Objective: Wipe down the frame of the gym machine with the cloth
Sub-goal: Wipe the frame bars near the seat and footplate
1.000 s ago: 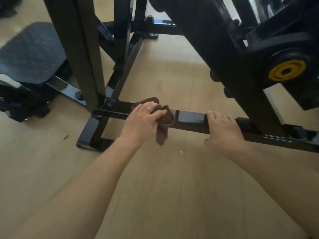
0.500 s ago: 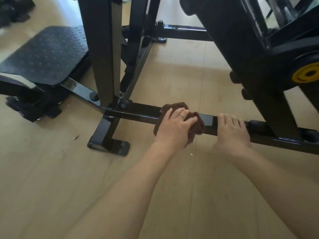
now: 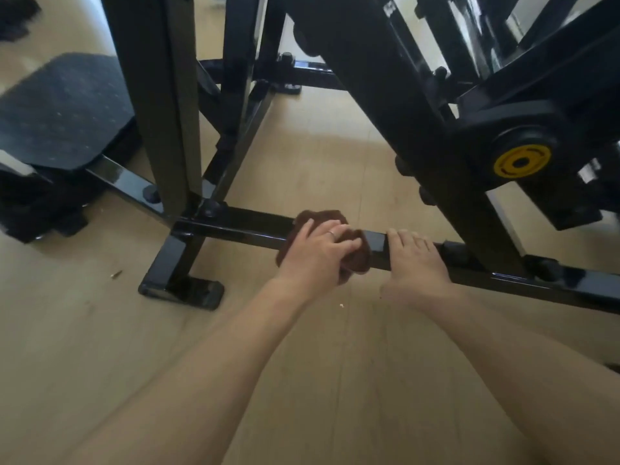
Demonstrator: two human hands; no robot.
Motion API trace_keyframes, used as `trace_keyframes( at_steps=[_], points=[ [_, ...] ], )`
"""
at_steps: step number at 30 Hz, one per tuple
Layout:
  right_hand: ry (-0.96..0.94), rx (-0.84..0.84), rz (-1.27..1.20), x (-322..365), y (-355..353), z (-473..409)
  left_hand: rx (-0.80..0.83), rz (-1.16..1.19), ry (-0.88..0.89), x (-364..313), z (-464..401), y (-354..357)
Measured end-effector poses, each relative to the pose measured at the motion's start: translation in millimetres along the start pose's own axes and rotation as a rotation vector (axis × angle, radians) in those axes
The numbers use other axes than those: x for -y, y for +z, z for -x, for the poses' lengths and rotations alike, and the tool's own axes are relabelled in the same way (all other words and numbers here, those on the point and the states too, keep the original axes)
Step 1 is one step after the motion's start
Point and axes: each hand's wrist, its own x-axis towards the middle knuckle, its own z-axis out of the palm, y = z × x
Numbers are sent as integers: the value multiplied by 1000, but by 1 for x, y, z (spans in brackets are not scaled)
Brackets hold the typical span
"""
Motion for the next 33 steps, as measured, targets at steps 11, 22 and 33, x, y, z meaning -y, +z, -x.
trace_keyframes(
  at_steps=[11, 22, 33],
  points=[
    [101, 107, 172, 28, 0, -19, -64, 147, -409, 125, 57, -21],
    [-453, 115, -4, 146, -8, -59, -118, 25, -425, 97, 88, -31],
    [-346, 91, 108, 171, 17, -57, -359, 255, -1007, 149, 132, -59]
  ],
)
